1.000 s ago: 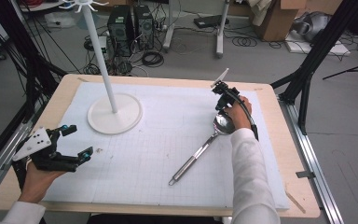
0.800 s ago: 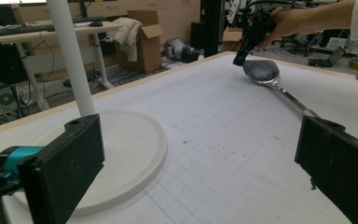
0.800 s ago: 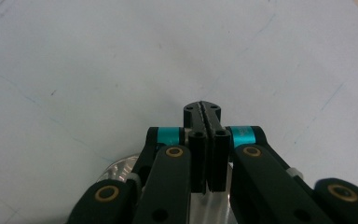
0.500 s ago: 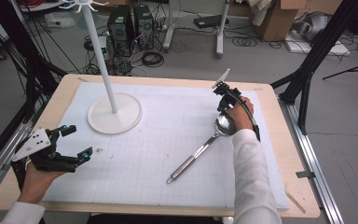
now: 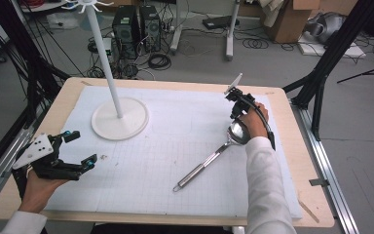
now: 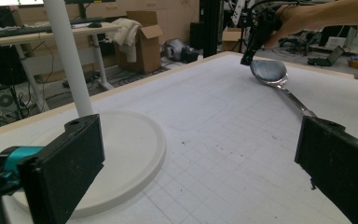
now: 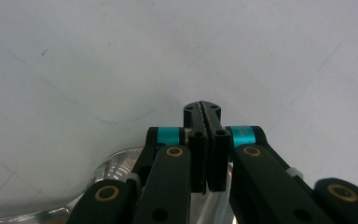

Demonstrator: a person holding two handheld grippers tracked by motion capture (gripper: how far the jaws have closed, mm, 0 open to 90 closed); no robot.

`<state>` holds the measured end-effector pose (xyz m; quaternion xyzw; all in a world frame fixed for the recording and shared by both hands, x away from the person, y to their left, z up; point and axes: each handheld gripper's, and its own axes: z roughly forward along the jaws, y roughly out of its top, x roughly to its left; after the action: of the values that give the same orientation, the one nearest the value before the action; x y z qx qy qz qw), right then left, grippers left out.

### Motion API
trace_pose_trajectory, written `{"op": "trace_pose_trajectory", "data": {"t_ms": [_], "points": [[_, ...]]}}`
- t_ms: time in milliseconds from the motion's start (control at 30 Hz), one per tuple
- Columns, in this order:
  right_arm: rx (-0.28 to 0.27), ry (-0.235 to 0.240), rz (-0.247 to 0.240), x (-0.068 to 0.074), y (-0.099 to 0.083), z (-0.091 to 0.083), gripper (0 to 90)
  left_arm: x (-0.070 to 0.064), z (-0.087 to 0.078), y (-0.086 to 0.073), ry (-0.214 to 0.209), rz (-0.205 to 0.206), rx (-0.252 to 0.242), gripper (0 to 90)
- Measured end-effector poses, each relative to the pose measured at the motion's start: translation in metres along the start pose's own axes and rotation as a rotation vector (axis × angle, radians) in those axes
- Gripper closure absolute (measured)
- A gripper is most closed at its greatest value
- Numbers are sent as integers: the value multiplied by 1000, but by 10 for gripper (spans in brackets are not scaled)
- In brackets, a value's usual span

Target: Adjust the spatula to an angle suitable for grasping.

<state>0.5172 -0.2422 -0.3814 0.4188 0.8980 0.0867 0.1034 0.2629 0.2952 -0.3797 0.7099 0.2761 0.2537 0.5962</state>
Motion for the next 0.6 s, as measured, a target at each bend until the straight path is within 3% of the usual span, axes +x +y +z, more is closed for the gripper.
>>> {"op": "trace_pose_trajectory", "data": {"t_ms": [300,433,600], "points": [[23,3,8,-1,-6,-2,900,-2,1,1,-3,2,-1,18],[-12,18,17,-1,-15,-1,900,-2,1,2,-6,6,-1,17],[3,20,14,-1,-22,0,900,-4,2,2,-9,6,-2,18]]}}
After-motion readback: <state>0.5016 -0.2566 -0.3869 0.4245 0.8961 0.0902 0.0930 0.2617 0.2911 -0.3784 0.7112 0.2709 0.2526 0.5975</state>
